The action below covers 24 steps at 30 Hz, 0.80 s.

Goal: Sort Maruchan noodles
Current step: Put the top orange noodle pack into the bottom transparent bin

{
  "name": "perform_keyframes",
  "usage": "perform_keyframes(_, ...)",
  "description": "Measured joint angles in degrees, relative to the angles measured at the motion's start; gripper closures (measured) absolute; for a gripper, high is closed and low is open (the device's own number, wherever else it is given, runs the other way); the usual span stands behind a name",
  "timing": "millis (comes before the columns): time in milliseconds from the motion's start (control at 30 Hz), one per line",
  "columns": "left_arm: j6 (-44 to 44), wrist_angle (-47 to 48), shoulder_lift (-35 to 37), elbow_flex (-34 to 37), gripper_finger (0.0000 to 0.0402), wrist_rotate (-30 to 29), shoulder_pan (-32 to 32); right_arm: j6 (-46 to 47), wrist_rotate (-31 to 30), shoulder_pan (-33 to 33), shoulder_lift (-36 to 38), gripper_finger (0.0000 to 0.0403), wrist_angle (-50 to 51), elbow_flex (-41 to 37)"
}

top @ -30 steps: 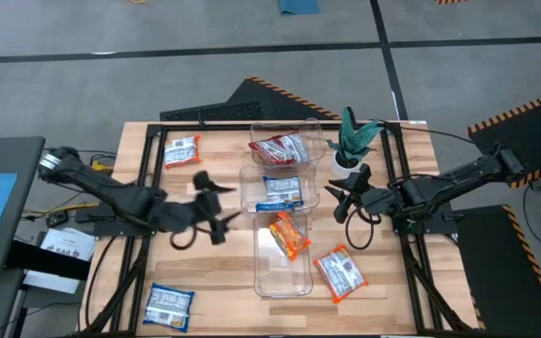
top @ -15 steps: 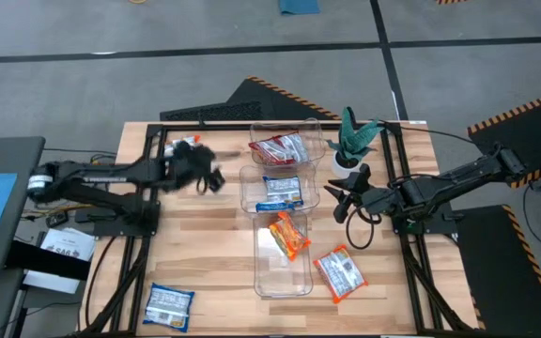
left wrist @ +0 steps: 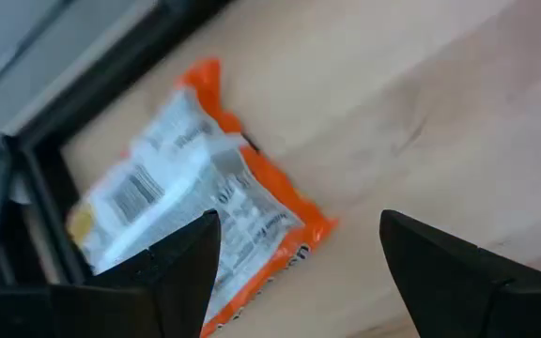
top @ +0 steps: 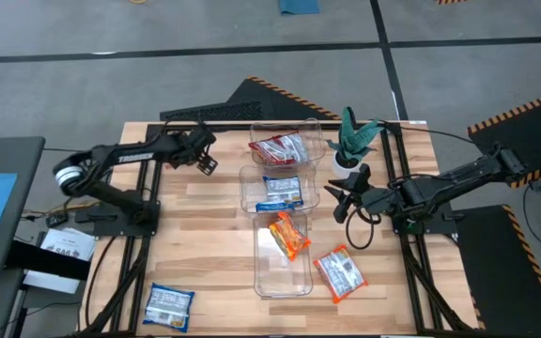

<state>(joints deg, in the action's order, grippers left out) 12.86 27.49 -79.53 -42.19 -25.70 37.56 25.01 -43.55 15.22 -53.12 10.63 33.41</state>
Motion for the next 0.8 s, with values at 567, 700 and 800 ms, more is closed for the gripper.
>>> perform_keyframes(567,-2.29,-0.04,-10.31,-0.01,0.0170,-5.34,1.12,0.00,0.02,0.00,0.00,0.0285,0.22,0.00)
perform_keyframes(700,-4.23,-0.06,-12.26,-0.13,0.0268,-6.07,1.22,0.00,0.01,0.00,0.00,0.0285,0.22,0.00)
perform_keyframes(800,-6.12,-0.33,-12.76,-0.09,0.0367,-6.76,1.08,0.01,0.02,0.00,0.00,0.0285,0.22,0.00)
